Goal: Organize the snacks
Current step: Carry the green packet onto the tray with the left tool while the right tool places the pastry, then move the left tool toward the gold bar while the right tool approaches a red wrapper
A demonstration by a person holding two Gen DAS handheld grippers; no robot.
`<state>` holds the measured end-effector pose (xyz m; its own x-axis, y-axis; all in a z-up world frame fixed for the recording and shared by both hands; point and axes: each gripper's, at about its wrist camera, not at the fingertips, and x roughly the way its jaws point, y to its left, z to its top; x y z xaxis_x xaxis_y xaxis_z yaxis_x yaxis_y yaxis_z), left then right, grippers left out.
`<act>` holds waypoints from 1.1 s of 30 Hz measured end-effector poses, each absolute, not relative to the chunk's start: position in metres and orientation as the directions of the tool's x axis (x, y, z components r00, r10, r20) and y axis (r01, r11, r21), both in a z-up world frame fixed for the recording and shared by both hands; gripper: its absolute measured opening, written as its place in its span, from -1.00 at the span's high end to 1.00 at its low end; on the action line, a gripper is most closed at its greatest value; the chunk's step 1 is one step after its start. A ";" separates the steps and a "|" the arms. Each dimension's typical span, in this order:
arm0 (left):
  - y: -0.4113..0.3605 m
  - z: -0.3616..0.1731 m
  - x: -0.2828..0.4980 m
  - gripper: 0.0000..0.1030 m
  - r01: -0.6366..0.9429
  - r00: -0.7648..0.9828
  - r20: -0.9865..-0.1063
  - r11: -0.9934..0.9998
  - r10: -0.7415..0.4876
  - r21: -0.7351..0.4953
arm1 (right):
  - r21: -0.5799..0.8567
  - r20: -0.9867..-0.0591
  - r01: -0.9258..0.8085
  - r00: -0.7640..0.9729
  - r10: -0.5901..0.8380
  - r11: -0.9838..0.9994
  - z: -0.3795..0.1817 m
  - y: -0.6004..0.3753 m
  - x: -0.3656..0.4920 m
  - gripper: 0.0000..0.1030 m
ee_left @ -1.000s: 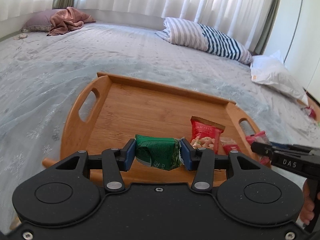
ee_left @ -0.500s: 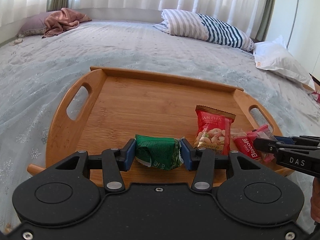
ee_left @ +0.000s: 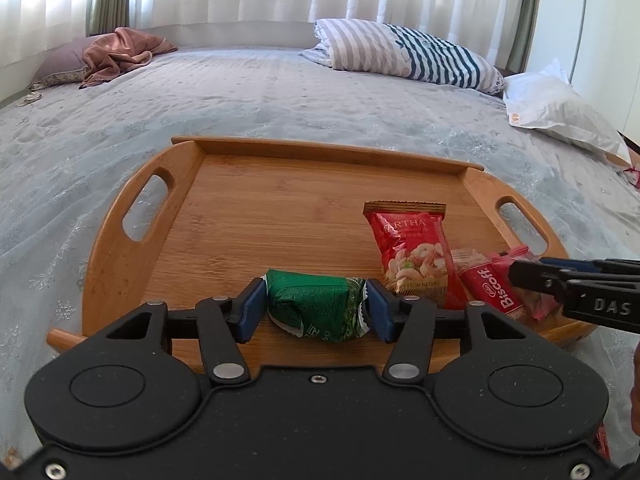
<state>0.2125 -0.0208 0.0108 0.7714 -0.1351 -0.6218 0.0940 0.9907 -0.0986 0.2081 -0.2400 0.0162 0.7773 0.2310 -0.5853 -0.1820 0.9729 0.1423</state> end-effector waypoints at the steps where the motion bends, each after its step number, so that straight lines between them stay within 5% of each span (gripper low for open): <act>1: -0.021 0.011 0.211 -0.13 0.095 0.771 -0.623 0.991 -0.133 -0.094 | 0.141 -0.576 -0.184 0.784 0.232 0.973 0.018 -0.240 0.206 -0.24; 4: -0.022 0.015 0.204 -0.49 0.106 0.783 -0.608 0.991 -0.131 -0.076 | 0.134 -0.547 -0.189 0.804 0.232 0.973 0.026 -0.242 0.198 -0.34; 9: -0.019 0.024 0.188 -0.65 0.123 0.794 -0.591 0.990 -0.144 -0.075 | 0.129 -0.514 -0.194 0.825 0.233 0.972 0.036 -0.244 0.181 -0.56; 13: -0.015 0.030 0.173 -0.70 0.130 0.794 -0.584 0.986 -0.165 -0.101 | 0.133 -0.493 -0.210 0.834 0.248 0.969 0.041 -0.244 0.165 -0.74; 33: -0.003 0.032 0.082 -0.87 0.155 0.831 -0.517 0.978 -0.207 -0.142 | 0.039 -0.403 -0.245 0.883 0.239 0.969 0.037 -0.226 0.083 -1.00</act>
<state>0.0816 -0.0033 0.0316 0.8305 -0.2065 -0.5173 0.1548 0.9777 -0.1418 0.0826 -0.2265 0.0372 0.8834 0.2393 -0.4030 -0.2447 0.9688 0.0391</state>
